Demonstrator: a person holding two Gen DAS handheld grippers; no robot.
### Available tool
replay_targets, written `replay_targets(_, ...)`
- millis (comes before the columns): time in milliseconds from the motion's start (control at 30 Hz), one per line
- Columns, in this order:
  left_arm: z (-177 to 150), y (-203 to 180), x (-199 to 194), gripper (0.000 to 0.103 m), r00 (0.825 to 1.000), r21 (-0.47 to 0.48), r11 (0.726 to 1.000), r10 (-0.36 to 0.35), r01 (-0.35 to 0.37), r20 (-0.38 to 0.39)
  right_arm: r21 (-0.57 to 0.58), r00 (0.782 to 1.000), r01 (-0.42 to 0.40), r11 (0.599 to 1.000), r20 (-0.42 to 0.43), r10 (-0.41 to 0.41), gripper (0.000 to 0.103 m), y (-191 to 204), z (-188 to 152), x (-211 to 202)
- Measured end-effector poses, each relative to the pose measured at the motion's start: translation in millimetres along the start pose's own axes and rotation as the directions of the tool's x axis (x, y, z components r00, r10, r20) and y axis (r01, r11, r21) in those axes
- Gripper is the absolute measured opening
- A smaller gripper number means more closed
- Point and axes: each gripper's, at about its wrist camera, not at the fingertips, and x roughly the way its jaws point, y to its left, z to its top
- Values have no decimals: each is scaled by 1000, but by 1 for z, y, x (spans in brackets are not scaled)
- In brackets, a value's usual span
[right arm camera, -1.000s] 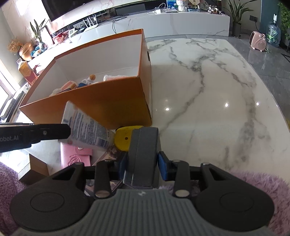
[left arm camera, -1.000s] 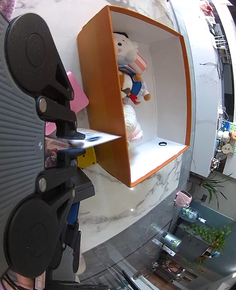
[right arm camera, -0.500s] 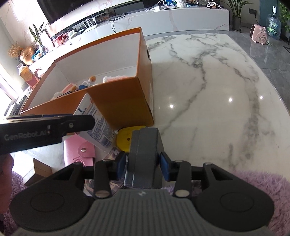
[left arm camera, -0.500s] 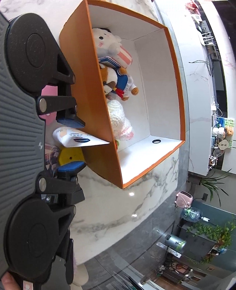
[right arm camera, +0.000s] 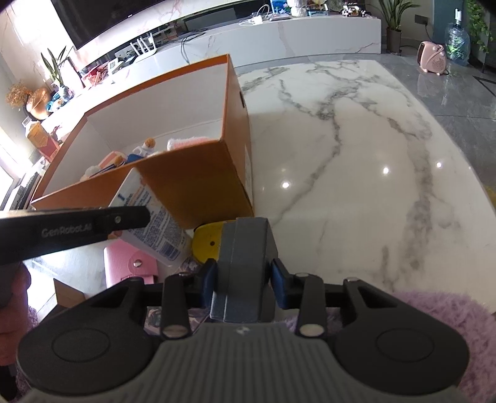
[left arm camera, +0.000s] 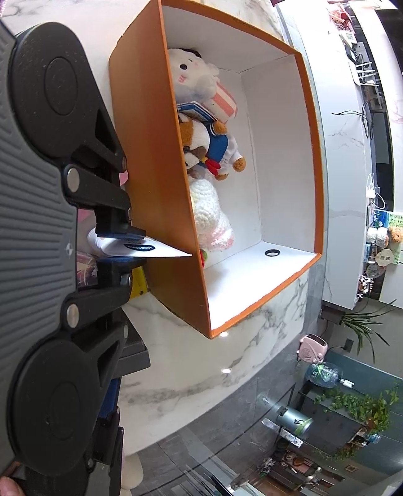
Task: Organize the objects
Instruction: 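Carry the tube and grey device over the box while right tool releases the device inside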
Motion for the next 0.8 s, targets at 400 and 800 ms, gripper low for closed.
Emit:
replay_targets(400,35,2,-74,12,978,-10,985,-173,175,115,-36,978,-99,994,183,105,39,7,63,-73)
replay_targets(800,100,38,-53,12,969,-102,979,-157,179,191,-163,975,-156,974,135,179,39,41,149,-17)
